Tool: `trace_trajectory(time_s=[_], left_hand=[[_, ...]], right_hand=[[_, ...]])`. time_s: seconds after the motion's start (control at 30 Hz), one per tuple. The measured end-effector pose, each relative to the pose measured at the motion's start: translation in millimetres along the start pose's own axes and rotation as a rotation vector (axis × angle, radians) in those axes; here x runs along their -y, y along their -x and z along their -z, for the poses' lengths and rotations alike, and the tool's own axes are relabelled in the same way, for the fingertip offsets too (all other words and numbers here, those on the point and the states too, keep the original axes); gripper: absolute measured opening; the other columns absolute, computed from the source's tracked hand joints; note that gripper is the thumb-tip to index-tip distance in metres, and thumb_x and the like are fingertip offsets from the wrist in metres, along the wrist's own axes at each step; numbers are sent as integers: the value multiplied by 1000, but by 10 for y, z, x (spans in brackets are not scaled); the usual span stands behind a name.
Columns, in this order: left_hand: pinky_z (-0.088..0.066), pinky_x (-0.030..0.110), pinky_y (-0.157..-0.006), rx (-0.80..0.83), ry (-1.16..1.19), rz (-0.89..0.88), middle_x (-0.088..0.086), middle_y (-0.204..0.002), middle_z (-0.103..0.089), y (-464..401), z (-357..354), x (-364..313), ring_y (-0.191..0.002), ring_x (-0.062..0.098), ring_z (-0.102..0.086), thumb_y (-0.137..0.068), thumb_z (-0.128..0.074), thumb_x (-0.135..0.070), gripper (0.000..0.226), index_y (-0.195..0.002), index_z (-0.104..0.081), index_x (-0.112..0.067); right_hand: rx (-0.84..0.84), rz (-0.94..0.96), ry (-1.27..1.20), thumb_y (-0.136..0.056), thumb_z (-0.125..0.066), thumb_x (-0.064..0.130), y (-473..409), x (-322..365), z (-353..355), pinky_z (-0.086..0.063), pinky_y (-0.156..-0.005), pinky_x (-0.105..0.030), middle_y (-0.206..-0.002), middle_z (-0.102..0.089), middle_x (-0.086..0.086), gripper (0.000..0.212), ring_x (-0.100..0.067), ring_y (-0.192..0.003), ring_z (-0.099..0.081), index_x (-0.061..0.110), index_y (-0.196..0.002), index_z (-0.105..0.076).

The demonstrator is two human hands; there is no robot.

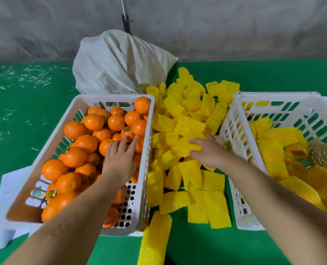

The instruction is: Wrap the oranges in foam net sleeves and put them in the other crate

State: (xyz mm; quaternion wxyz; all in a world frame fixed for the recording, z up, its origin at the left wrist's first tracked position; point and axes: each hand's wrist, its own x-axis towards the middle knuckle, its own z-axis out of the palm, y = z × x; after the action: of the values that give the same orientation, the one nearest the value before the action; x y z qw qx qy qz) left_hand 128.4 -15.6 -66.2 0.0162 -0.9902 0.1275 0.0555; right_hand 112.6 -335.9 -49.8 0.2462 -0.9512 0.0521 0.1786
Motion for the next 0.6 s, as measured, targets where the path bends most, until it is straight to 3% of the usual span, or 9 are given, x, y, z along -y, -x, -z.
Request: trace_trajectory(time_s=[0.1,0.17,0.23,0.3,0.37,0.43,0.5,0.53,0.6], left_hand=[[0,57,-131,68,-241,-24,16,-175,8,-162,-89,111,-161,45,6,-105,-55,-46,104,-159,33,-27],[1,59,-130,19,-341,-39,17,-174,4,-196,-169,191,-160,47,2,-102,-57,-52,111,-159,35,-26],[-6,56,-131,-12,-368,-74,19,-171,-7,-232,-213,241,-158,44,-11,-99,-59,-59,111,-162,26,-26],[-18,50,-128,-48,-320,-93,16,-164,-22,-275,-222,188,-151,38,-27,-97,-60,-60,103,-166,5,-23],[-27,46,-124,-48,-216,-84,10,-162,-26,-310,-242,65,-145,33,-34,-98,-61,-53,93,-165,-7,-20],[-36,44,-118,-39,-92,-38,9,-161,-27,-294,-268,-24,-141,32,-39,-98,-63,-48,90,-164,-9,-20],[-40,45,-113,-56,30,16,10,-155,-32,-266,-282,-47,-134,33,-43,-96,-65,-49,87,-163,-17,-21],[-41,45,-111,-61,102,43,11,-152,-34,-266,-268,-59,-131,34,-45,-95,-67,-47,84,-161,-22,-21],[-43,45,-108,-61,217,84,12,-147,-38,-298,-223,-132,-127,35,-50,-96,-69,-40,73,-154,-29,-19]], right_hand=[[20,-2,-120,-98,-57,50,-110,26,-141,-17,-121,-42,-170,-15,1,63,-35,-153,-11,34,-157,-37],[-28,-18,-185,-95,-59,54,-111,17,-220,-17,-121,-47,-171,-3,6,74,-34,-154,-3,42,-160,-24],[-41,-129,-231,-89,-62,58,-118,-33,-267,-19,-121,-55,-170,12,7,91,-34,-154,7,53,-158,-3],[-56,-248,-397,-89,-66,51,-146,-78,-287,-26,-119,-58,-170,-3,-1,99,-39,-153,-7,48,-159,4],[-108,-271,-679,-95,-68,35,-150,-92,-341,-42,-111,-56,-160,-36,-8,90,-38,-140,-40,35,-162,-8],[-191,-218,-812,-97,-66,18,-83,-60,-413,-58,-87,-38,-133,-62,-6,71,-20,-105,-66,26,-157,-29],[-264,-149,-843,-97,-65,13,8,-14,-471,-52,-56,-18,-105,-68,6,52,0,-70,-66,30,-142,-47],[-287,-125,-855,-97,-65,14,57,16,-485,-48,-51,-15,-97,-67,10,42,3,-66,-65,33,-132,-53],[-320,-82,-913,-96,-65,15,177,111,-491,-47,-56,-18,-91,-68,13,26,1,-75,-65,37,-109,-58]])
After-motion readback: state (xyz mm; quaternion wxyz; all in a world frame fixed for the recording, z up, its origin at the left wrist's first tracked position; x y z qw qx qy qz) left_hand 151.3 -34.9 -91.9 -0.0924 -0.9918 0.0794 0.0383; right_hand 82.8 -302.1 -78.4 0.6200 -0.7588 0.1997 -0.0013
